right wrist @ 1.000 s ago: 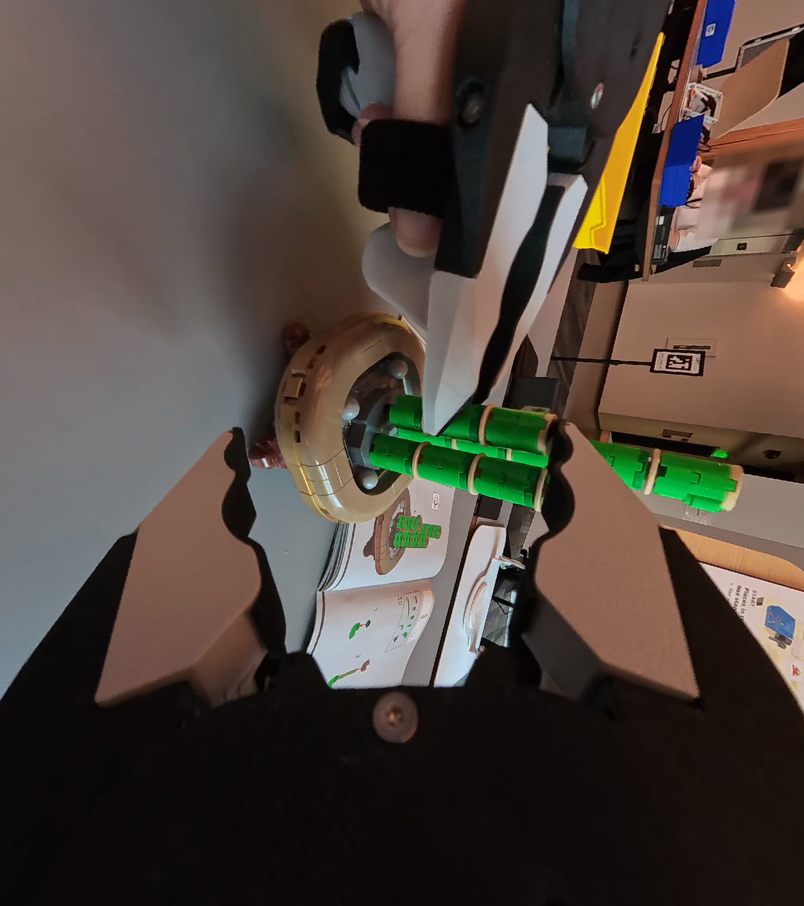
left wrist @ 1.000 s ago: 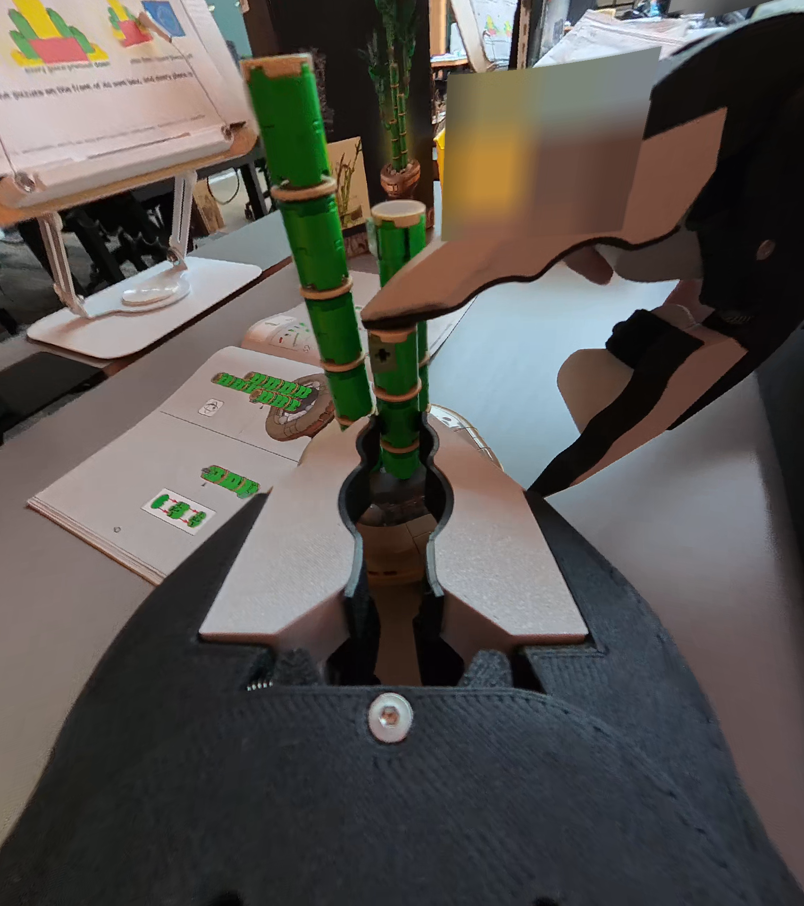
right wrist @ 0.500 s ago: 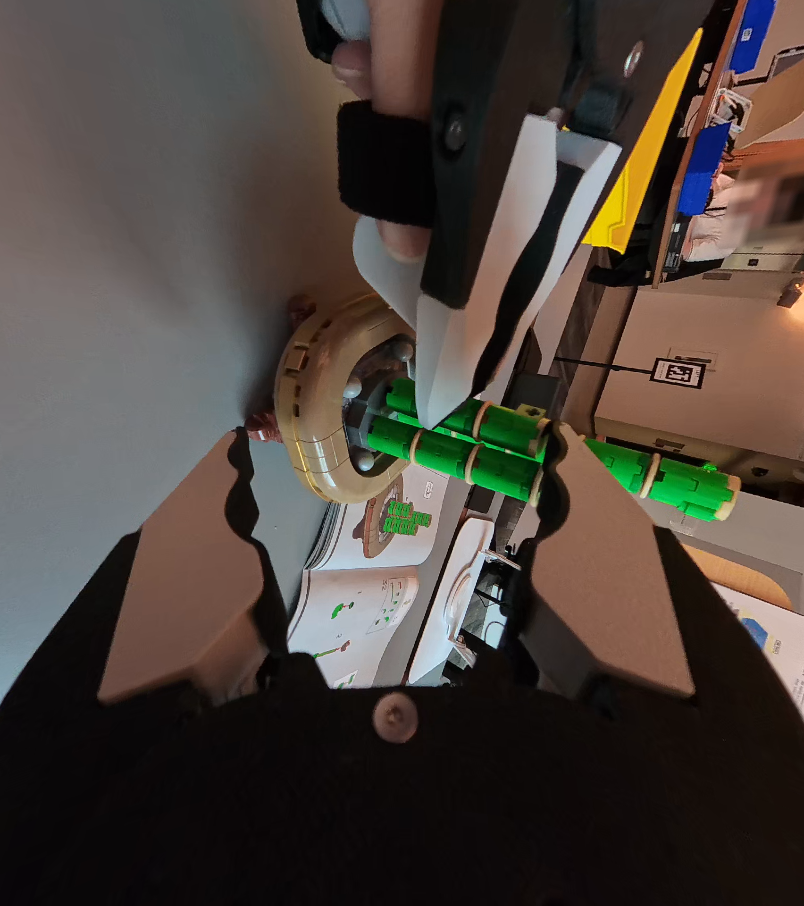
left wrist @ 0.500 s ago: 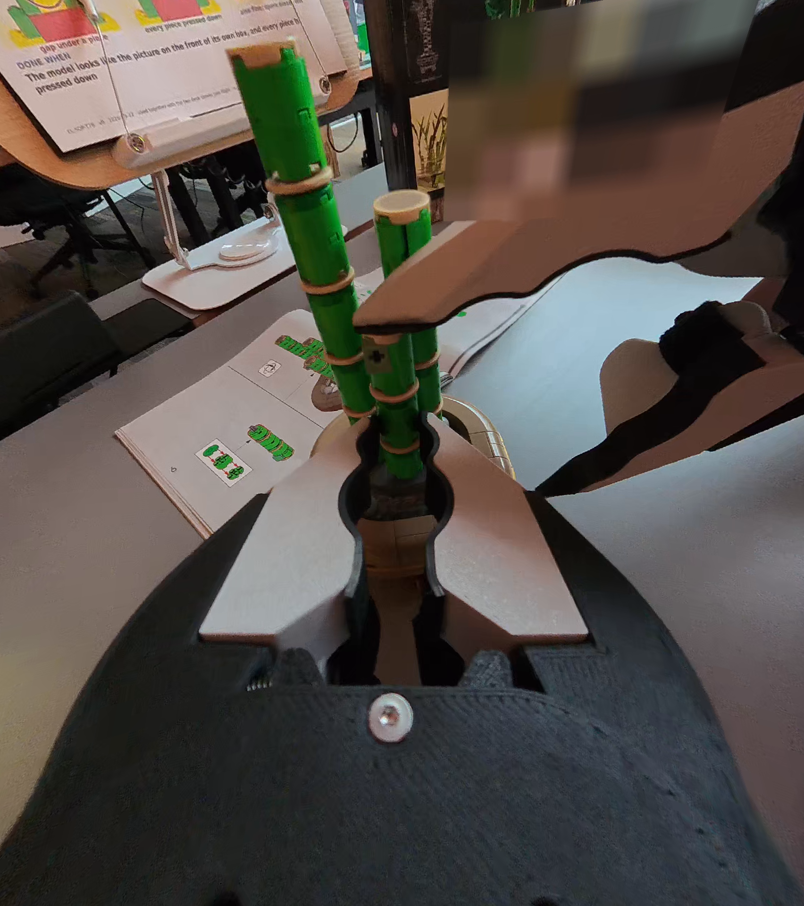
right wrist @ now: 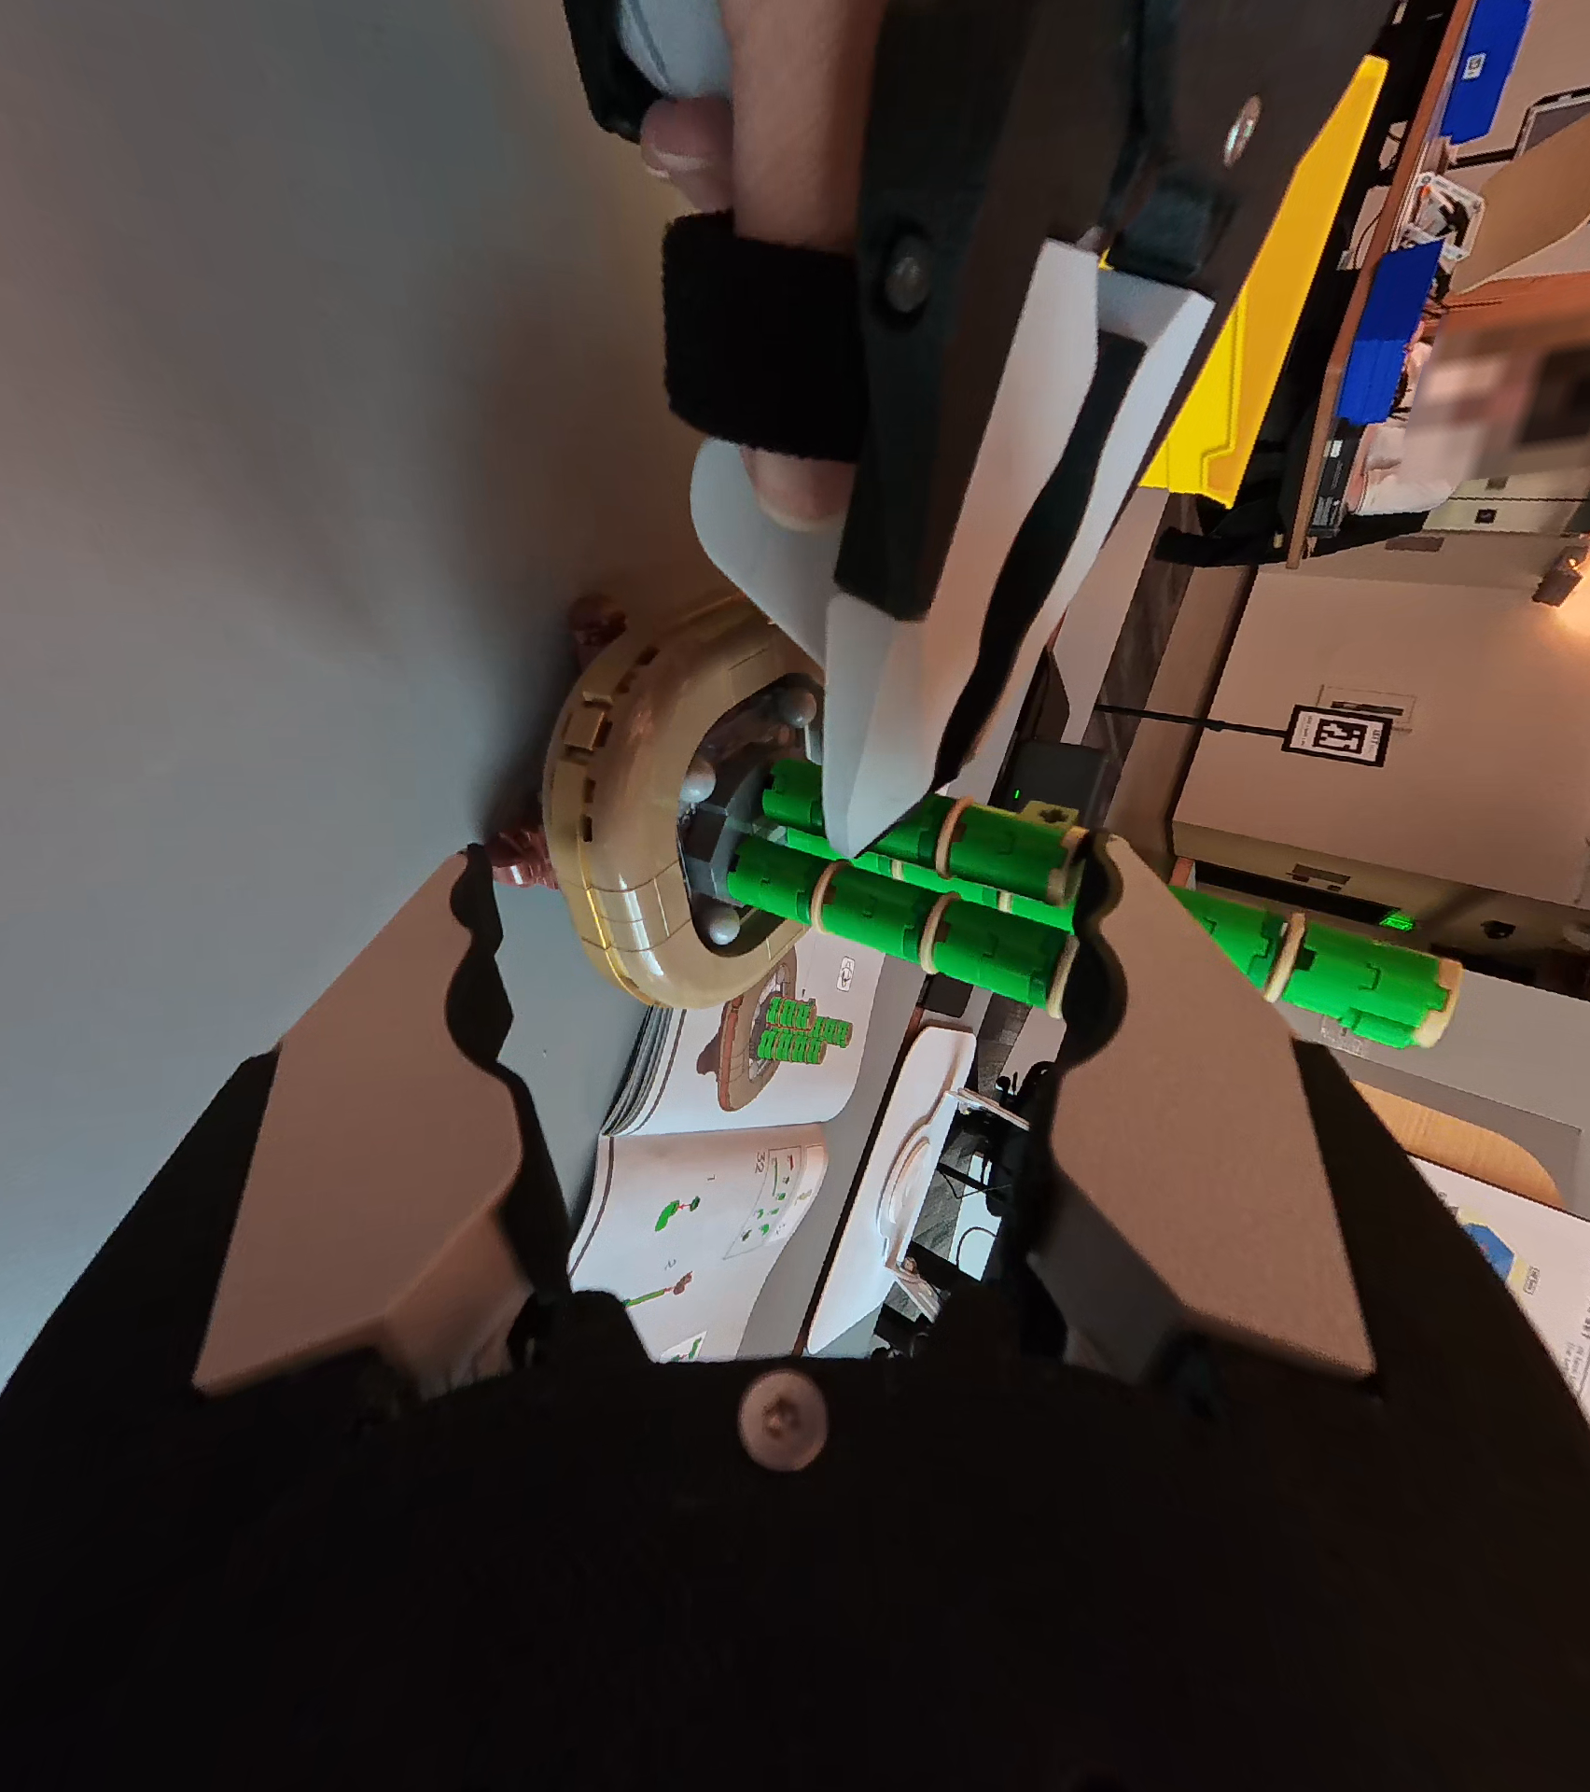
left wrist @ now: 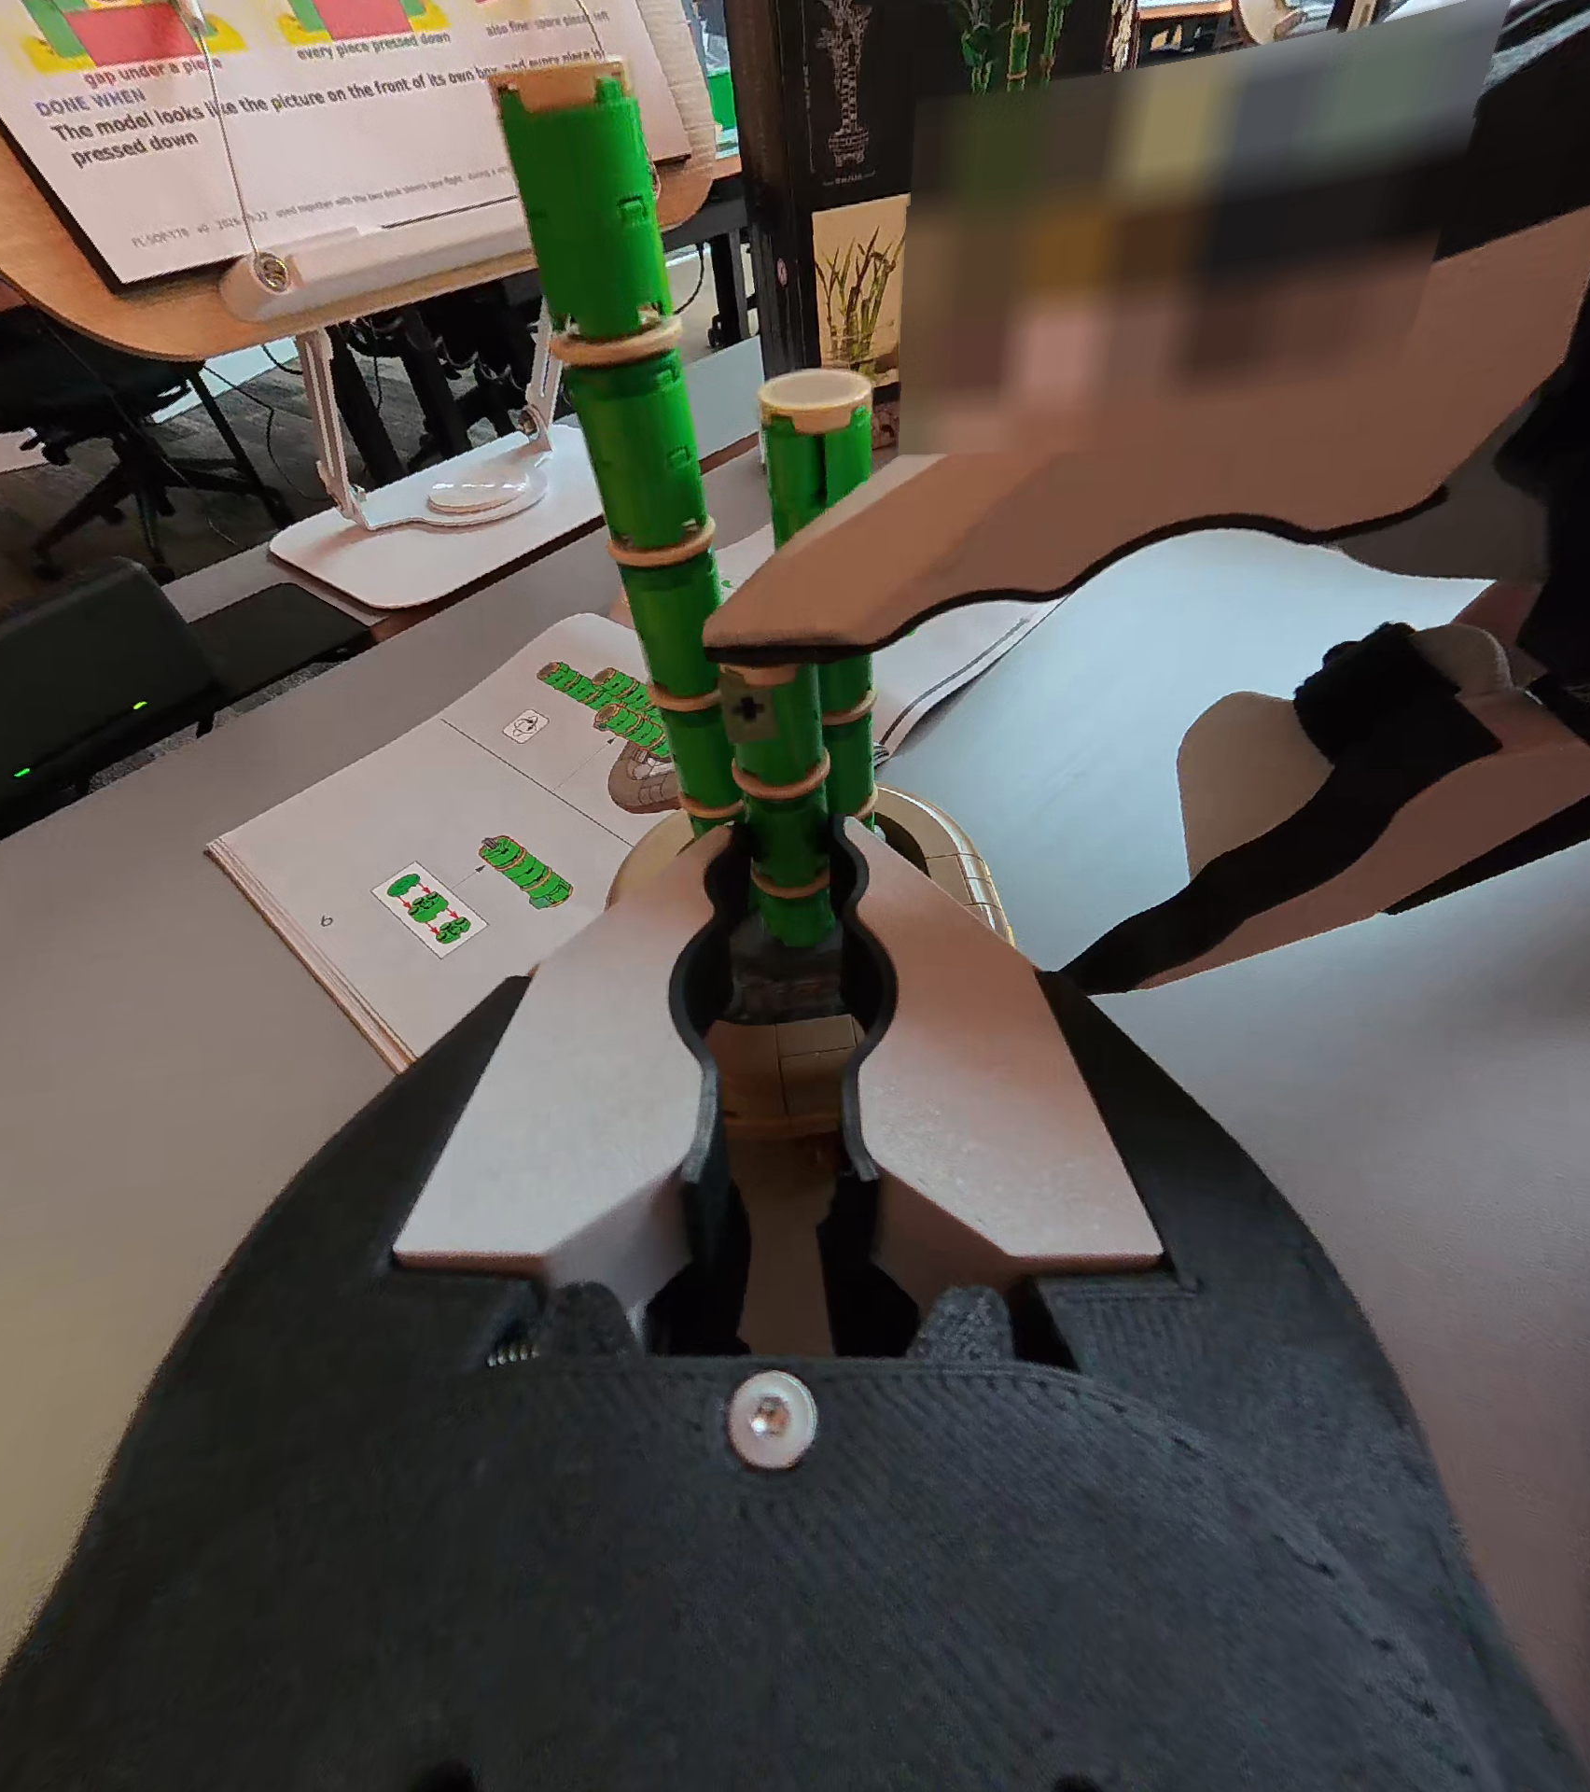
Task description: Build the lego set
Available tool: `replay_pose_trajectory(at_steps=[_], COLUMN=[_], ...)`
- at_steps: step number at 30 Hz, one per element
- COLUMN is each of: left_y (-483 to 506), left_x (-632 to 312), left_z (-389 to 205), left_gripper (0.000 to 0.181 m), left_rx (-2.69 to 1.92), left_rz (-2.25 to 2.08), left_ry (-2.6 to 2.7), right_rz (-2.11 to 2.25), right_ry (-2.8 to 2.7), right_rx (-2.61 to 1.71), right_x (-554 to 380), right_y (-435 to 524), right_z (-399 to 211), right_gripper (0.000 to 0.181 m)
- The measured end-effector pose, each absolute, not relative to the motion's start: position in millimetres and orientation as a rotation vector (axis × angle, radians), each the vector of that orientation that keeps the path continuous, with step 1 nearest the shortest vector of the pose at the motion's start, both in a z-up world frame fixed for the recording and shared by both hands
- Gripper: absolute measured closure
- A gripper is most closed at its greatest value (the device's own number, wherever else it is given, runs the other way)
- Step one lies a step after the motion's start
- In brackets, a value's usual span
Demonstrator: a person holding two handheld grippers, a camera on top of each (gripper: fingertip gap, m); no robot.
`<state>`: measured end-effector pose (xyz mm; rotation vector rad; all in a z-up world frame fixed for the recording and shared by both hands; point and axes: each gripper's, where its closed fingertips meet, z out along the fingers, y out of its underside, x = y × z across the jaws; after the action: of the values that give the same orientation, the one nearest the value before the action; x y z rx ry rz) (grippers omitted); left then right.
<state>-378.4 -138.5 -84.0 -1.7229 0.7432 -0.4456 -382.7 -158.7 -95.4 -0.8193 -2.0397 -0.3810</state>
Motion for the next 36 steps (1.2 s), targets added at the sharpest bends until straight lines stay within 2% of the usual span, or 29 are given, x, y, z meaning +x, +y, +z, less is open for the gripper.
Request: replay_pose_trajectory(at_steps=[14, 19, 25, 30, 36], left_y=[-140, -142, -147, -146, -143], left_x=[-379, -382, -391, -405, -419], left_z=[-84, -80, -62, -64, -75], left_gripper=[0.167, 0.146, 0.147, 0.147, 0.145], left_rx=[-1.696, -1.691, -1.635, -1.664, -1.755], left_rz=[-0.440, -0.450, -0.583, -0.588, -0.647], left_ry=[0.760, 0.747, 0.653, 0.613, 0.520], right_rz=[-0.228, -0.054, 0.149, 0.158, 0.345], right_ry=[-1.886, -1.767, -1.703, -1.704, -1.668], right_rx=[-0.849, -0.953, -0.927, -0.930, -1.154], right_x=[-386, -368, -361, -359, -352], right_y=[-167, -170, -191, -189, -180], right_z=[-70, -61, -54, -60, -100], right_gripper=[0.068, 0.069, 0.074, 0.075, 0.078])
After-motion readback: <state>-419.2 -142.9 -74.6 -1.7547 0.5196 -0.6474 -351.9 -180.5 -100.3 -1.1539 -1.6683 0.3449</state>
